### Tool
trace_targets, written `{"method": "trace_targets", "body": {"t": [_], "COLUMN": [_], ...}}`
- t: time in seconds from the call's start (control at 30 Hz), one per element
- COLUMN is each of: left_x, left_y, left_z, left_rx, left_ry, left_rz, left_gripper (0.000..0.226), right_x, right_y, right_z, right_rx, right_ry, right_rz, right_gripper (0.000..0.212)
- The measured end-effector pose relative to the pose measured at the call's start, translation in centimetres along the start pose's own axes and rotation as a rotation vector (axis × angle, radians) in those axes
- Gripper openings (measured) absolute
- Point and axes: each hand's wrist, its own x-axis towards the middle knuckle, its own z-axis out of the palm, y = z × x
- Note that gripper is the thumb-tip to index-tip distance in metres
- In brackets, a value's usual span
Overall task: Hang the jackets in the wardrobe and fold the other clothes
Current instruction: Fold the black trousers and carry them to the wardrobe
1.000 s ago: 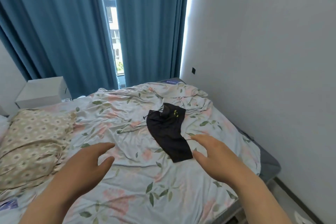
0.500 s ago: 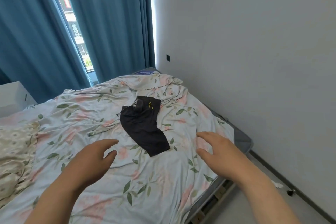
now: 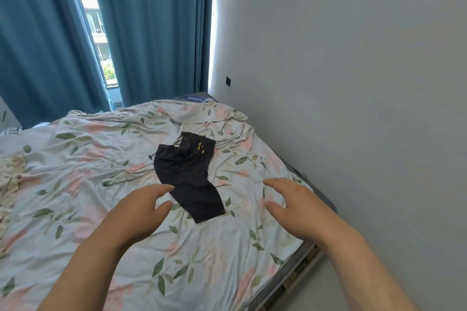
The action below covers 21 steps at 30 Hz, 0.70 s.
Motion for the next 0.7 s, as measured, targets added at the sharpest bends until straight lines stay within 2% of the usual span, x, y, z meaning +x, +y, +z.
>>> {"method": "trace_targets", "body": {"t": [0.33,0.7], "left_x": [5.8,14.8], "left_y": [-1.1,2.1], "left_z": [5.5,17.8], "left_rx": [-0.034,-0.175], "left_ry": [-0.085,-0.131], "left_rz": [-0.14,-0.517], "left_gripper": [0.045,0.044], "right_x": [8.6,26.2], "right_y": [5.5,19.0], "right_z": [1.0,5.7], "right_rx": [0.009,0.118], "right_ry": [-0.18,-0.455], "right_rz": [-0.001,-0.056], "right_gripper": [0.056,0.055]}}
